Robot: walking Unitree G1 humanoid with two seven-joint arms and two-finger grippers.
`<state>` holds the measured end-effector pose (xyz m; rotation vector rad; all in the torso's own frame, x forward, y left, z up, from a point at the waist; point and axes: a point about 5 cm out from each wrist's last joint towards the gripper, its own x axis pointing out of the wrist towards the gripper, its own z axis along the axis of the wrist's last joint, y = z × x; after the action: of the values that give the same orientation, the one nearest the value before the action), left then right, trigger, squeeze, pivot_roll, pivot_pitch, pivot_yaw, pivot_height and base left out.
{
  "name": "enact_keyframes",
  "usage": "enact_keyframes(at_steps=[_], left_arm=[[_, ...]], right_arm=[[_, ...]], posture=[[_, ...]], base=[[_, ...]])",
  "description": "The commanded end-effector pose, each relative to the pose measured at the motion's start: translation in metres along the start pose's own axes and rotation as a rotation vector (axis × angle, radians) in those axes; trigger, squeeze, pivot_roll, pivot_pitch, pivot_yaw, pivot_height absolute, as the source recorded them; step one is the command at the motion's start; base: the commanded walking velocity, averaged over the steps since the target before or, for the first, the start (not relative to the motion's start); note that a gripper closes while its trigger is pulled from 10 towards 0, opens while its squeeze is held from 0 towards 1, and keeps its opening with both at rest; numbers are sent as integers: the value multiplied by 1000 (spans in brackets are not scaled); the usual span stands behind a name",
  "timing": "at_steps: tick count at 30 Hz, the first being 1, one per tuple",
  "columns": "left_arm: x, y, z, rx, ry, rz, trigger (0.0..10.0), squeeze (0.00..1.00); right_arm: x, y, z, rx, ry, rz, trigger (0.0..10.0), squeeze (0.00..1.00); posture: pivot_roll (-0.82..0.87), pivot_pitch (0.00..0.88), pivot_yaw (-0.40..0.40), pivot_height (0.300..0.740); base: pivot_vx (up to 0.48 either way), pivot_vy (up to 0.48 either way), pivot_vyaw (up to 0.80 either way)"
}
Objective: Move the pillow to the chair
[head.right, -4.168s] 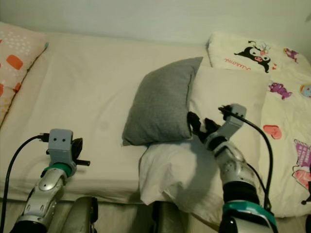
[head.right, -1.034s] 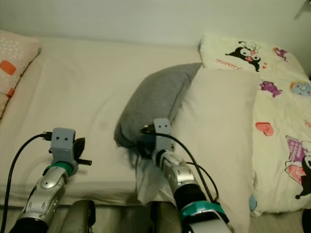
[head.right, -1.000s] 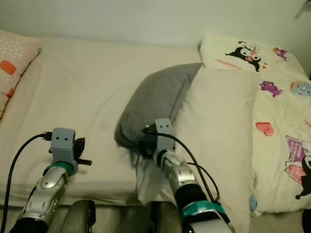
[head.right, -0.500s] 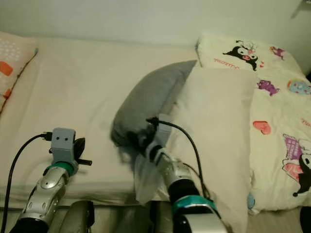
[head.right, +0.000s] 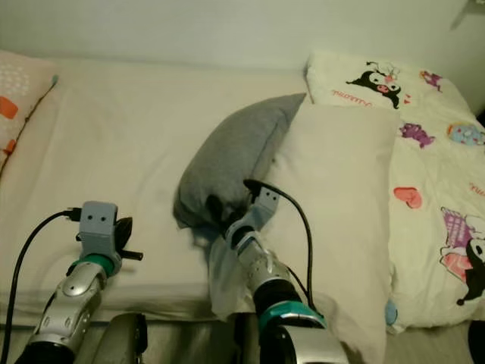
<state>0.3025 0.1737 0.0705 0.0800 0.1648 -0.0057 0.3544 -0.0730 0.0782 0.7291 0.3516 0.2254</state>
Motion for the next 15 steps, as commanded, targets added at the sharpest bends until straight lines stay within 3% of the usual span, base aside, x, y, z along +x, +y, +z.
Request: enact_keyframes(at_steps=[1,10,11,13,15], left_arm=[[-3,-2,-5,5,17,-12,10000,0],[-4,-3,-5,2,15,-9,10000,0],[-4,-2,-5,2,14,-7,10000,0],[-5,-1,-5,1,15,-4,10000,0],[-5,-1,-6,1,15,-3,10000,0]], right_arm=[[5,21,-20,37,55,28,10000,0],[7,32,-29,9,89,48,10000,0],[7,34,-30,4,91,57,9451,0],[8,37,-31,-22,96,74,0,0],[8,38,-31,-43,99,81,0,0]], posture=[[102,61,-19,610],[110,50,-35,610],[110,50,-35,610],[108,45,-37,610],[108,45,-37,610]], base=[[0,0,0],[0,0,0],[0,0,0],[0,0,0],[0,0,0]])
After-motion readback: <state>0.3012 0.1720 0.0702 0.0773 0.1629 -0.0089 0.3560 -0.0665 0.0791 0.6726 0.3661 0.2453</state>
